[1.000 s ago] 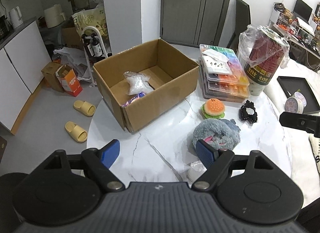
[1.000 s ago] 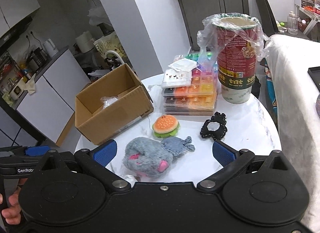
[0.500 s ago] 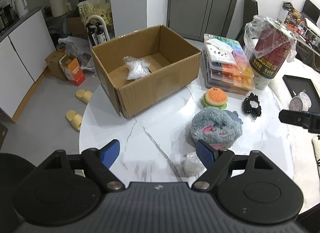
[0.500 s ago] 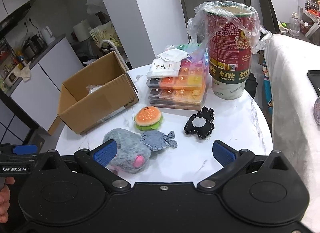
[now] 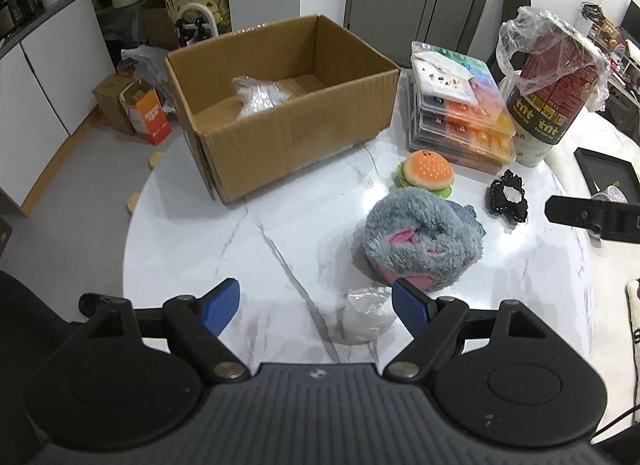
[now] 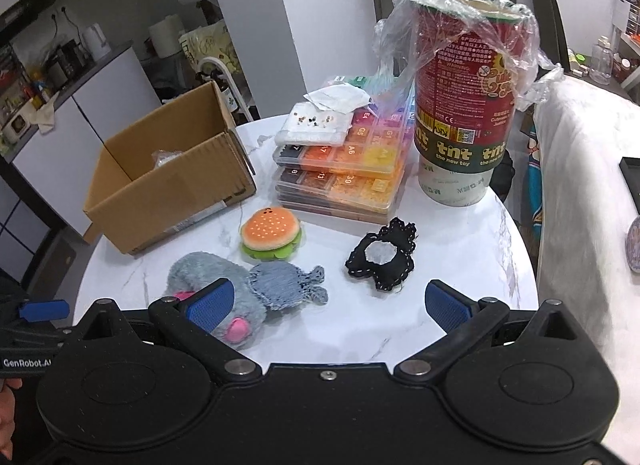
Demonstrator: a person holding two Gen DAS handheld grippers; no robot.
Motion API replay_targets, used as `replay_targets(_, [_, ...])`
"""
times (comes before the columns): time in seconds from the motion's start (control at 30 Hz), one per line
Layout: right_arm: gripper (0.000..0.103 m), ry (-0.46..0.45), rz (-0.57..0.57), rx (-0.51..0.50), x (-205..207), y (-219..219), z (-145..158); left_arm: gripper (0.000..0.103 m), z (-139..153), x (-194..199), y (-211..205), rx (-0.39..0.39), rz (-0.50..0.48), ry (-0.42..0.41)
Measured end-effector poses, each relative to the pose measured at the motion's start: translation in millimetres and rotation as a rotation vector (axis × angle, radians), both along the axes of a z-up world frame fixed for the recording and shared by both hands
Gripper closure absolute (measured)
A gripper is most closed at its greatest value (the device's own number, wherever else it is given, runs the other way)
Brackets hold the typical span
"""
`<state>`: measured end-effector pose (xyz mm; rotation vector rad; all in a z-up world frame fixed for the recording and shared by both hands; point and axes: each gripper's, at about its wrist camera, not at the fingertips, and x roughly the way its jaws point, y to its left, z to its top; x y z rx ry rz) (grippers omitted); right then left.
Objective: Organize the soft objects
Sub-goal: 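Move the left tool to the white wrapped bundle while the right tool approaches the black scrunchie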
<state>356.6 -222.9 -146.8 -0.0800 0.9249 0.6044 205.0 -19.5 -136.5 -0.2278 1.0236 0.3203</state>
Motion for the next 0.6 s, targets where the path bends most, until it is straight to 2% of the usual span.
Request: replay_targets(0.6, [0.0,-0.009,0.045,-0.071,32,8,-43,0.021,-39,16,-22,-0.009,0.106,0.039])
